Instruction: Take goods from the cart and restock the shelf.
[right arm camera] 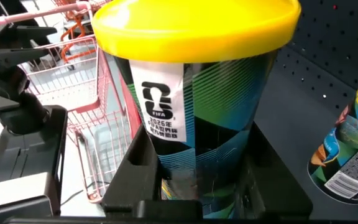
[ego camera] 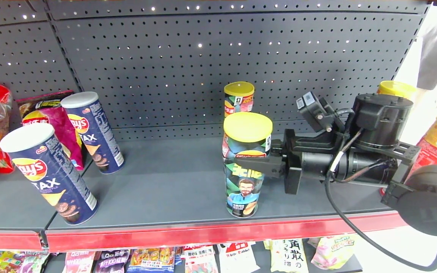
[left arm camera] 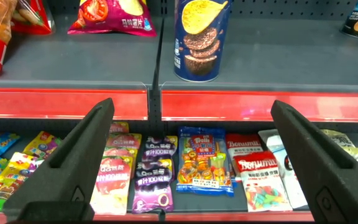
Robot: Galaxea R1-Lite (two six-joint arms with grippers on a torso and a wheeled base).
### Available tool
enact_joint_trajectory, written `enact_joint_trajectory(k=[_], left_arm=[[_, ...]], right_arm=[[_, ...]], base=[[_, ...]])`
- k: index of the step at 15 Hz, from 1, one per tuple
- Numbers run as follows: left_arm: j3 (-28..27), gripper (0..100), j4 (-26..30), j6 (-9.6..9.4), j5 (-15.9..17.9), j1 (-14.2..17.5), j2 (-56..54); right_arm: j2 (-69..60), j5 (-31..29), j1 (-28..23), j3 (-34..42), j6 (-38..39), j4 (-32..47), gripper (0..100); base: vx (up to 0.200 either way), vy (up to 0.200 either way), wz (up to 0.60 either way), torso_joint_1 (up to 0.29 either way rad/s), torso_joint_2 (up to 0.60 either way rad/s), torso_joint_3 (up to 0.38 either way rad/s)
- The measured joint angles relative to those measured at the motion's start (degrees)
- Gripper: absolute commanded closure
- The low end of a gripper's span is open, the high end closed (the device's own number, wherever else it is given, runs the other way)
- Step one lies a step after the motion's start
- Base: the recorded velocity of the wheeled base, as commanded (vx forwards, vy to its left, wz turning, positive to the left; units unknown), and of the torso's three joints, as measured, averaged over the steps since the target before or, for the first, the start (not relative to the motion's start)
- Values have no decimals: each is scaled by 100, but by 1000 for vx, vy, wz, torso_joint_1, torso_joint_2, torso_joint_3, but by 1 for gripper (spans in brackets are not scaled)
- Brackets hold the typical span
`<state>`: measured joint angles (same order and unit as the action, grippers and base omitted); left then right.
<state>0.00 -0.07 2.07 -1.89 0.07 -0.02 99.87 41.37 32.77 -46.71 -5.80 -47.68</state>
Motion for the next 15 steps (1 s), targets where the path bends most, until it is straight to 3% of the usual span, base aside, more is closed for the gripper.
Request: enact_joint_trajectory(k=[15], left_arm=[[0, 0, 0, -5, 1, 0, 0]], right_arm=[[-22, -273, 212, 123, 272, 6, 100]], base=[[0, 0, 0, 0, 0, 0]])
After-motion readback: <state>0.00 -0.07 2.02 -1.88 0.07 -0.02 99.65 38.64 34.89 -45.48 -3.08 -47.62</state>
